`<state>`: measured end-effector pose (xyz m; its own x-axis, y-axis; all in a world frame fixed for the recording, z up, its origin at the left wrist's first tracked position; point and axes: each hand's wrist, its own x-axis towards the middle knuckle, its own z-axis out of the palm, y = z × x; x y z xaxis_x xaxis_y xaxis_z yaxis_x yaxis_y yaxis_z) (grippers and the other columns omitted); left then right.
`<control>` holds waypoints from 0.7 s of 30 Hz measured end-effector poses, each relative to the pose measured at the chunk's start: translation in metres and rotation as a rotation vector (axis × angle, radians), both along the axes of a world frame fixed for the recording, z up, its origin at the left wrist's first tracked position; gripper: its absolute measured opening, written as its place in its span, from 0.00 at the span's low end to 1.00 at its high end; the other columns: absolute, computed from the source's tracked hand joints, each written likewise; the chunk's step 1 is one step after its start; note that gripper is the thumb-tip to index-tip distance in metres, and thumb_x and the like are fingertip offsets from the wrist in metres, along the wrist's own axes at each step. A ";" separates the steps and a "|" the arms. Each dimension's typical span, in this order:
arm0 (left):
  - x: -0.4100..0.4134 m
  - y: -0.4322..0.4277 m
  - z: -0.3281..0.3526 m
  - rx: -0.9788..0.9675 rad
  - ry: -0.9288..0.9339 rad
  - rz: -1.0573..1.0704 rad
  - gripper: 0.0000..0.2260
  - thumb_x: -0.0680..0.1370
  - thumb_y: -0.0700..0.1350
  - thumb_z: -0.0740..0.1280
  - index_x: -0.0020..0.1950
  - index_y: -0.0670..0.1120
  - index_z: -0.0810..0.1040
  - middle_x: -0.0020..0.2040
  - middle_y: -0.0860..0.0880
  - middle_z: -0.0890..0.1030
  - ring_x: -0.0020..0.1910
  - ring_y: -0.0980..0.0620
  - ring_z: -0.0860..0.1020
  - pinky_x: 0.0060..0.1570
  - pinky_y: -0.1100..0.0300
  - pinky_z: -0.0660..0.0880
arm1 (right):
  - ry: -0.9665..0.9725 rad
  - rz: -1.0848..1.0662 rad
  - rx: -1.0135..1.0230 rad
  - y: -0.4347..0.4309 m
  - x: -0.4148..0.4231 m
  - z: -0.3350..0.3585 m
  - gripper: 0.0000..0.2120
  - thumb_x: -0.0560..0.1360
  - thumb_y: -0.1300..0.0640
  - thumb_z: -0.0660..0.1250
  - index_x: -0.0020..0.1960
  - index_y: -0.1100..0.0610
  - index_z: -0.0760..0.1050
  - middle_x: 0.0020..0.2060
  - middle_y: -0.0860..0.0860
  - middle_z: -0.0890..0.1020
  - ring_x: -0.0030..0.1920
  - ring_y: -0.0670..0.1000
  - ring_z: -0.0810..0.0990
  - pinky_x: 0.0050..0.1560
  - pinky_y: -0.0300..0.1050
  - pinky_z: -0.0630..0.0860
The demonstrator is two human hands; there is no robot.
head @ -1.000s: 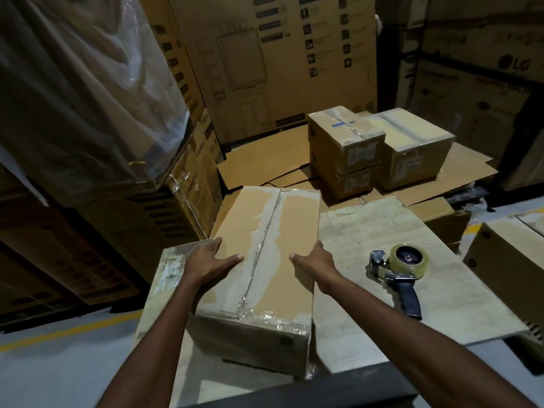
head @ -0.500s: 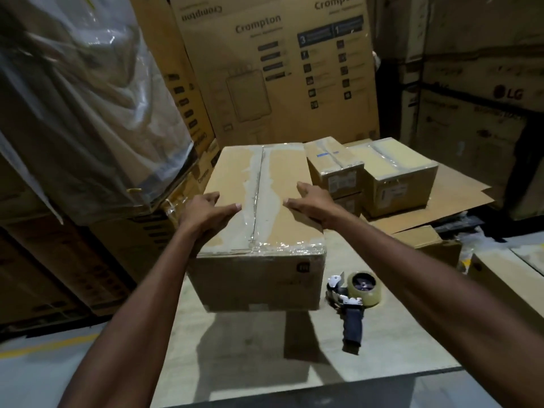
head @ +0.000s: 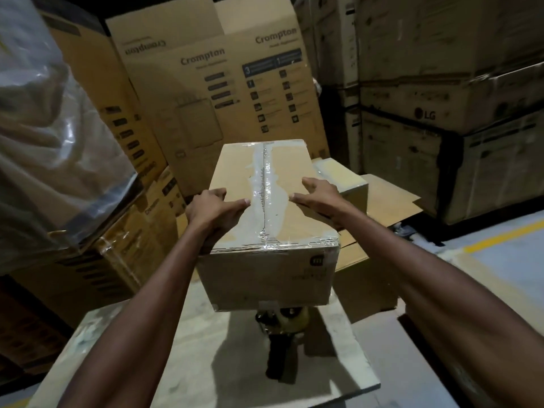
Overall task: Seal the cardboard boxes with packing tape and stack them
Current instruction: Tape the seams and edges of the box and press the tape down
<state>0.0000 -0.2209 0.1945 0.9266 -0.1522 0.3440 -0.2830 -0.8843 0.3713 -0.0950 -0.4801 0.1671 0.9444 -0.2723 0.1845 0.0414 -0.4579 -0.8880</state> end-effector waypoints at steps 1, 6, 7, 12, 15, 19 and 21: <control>0.004 -0.016 -0.002 -0.007 0.004 -0.006 0.34 0.63 0.78 0.65 0.38 0.45 0.72 0.36 0.49 0.78 0.43 0.43 0.79 0.38 0.55 0.70 | 0.002 -0.005 -0.013 -0.015 0.003 -0.001 0.29 0.78 0.49 0.74 0.71 0.66 0.72 0.68 0.60 0.78 0.68 0.60 0.76 0.68 0.61 0.74; 0.036 -0.093 -0.014 -0.078 0.029 -0.044 0.33 0.64 0.77 0.65 0.39 0.46 0.74 0.41 0.47 0.82 0.47 0.43 0.81 0.42 0.54 0.74 | 0.017 -0.031 -0.045 -0.094 0.038 0.000 0.30 0.77 0.48 0.75 0.72 0.63 0.73 0.70 0.57 0.77 0.68 0.57 0.76 0.68 0.53 0.73; 0.041 -0.106 -0.016 -0.100 0.033 -0.049 0.31 0.64 0.77 0.66 0.36 0.47 0.70 0.45 0.46 0.84 0.50 0.42 0.81 0.44 0.53 0.76 | 0.020 -0.031 -0.051 -0.109 0.047 0.001 0.32 0.76 0.48 0.76 0.74 0.62 0.71 0.72 0.55 0.76 0.70 0.55 0.75 0.68 0.50 0.72; 0.077 -0.176 -0.023 -0.194 0.063 -0.065 0.32 0.61 0.77 0.66 0.47 0.50 0.78 0.59 0.41 0.83 0.61 0.38 0.79 0.58 0.45 0.77 | 0.044 -0.020 -0.097 -0.187 0.095 0.006 0.39 0.73 0.46 0.78 0.79 0.57 0.67 0.76 0.53 0.72 0.74 0.54 0.72 0.70 0.48 0.68; 0.106 -0.218 -0.030 -0.215 0.054 -0.024 0.47 0.60 0.80 0.64 0.59 0.42 0.78 0.55 0.38 0.82 0.58 0.35 0.78 0.55 0.45 0.77 | 0.051 -0.015 -0.082 -0.232 0.117 0.011 0.42 0.71 0.45 0.80 0.79 0.56 0.67 0.77 0.52 0.71 0.75 0.53 0.70 0.73 0.49 0.67; 0.138 -0.268 -0.035 -0.234 0.068 0.005 0.47 0.59 0.82 0.61 0.61 0.45 0.79 0.53 0.42 0.83 0.56 0.39 0.79 0.54 0.45 0.77 | 0.062 -0.001 -0.102 -0.282 0.150 0.016 0.41 0.72 0.46 0.80 0.80 0.55 0.67 0.77 0.51 0.70 0.76 0.53 0.69 0.76 0.52 0.66; 0.154 -0.291 -0.036 -0.238 0.068 0.019 0.47 0.60 0.82 0.61 0.61 0.45 0.79 0.53 0.42 0.83 0.57 0.39 0.77 0.53 0.46 0.75 | 0.059 0.009 -0.120 -0.306 0.171 0.018 0.41 0.72 0.46 0.80 0.79 0.54 0.67 0.77 0.51 0.70 0.76 0.53 0.69 0.75 0.52 0.67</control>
